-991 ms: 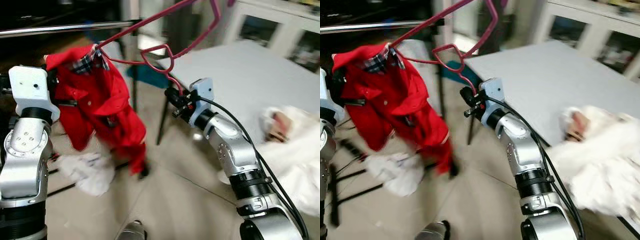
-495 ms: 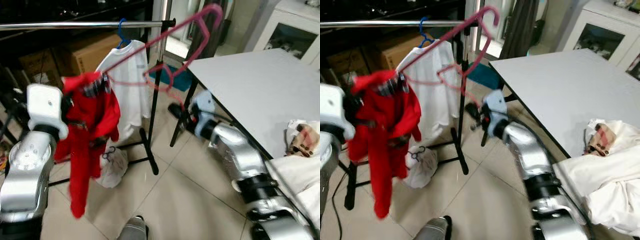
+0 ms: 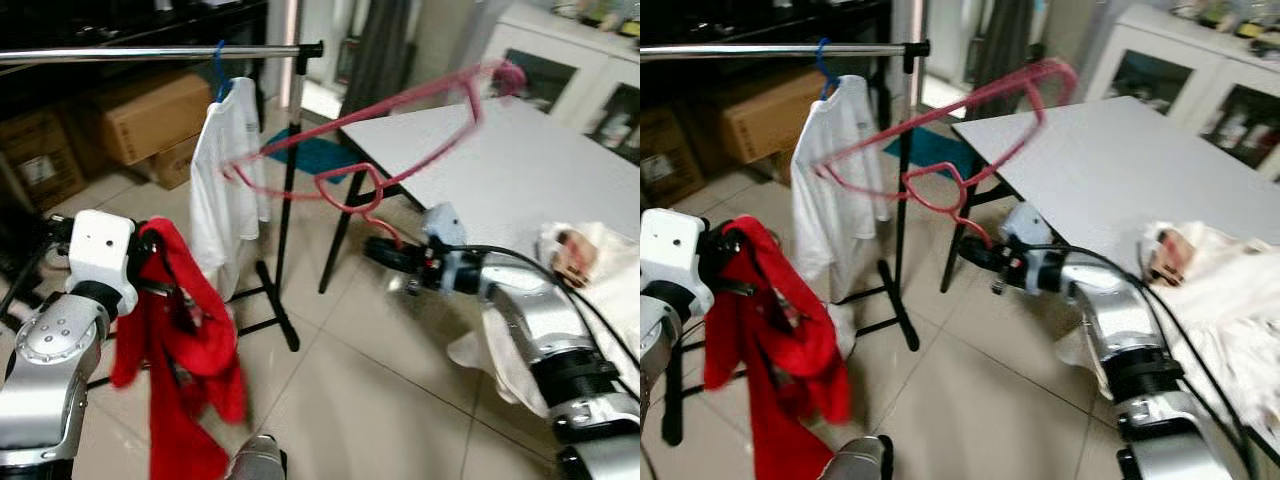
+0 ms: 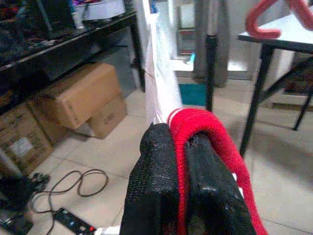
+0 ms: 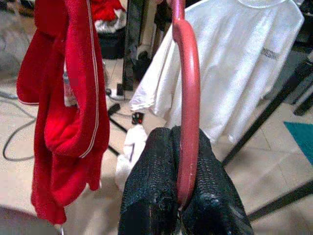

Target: Hang hanger

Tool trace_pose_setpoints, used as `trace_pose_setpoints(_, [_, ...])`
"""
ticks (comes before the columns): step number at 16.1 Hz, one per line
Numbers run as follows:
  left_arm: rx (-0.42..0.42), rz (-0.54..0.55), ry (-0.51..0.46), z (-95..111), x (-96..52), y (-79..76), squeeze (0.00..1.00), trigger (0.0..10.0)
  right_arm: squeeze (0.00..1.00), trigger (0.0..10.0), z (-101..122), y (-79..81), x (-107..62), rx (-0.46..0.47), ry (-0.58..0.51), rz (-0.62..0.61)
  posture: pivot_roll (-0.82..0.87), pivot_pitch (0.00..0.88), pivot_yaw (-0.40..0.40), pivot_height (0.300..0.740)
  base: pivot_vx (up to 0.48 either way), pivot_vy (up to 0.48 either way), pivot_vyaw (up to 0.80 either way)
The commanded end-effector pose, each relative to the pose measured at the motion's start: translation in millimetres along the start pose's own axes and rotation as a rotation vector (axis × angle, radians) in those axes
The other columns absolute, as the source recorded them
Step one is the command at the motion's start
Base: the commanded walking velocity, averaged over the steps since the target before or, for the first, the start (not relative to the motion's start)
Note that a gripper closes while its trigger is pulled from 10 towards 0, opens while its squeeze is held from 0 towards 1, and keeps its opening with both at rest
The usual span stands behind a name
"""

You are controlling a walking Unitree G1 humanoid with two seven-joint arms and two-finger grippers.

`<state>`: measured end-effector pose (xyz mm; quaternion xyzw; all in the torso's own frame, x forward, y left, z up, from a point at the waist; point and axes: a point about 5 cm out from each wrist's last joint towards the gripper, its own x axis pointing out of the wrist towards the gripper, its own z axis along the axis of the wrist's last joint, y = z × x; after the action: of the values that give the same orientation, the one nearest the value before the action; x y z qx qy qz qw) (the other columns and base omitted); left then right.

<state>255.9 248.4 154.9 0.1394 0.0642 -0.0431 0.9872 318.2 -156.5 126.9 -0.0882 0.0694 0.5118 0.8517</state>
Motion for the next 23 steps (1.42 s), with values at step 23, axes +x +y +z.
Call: trace_pose_setpoints(23, [0.129,-0.116,-0.131,28,35.3,38.6,0.00,10.0,0.00,10.0,-58,64.1,55.9,-0.157,0.268,0.210,0.18,0.044,-0.061,0.740,0.000,0.000,0.00])
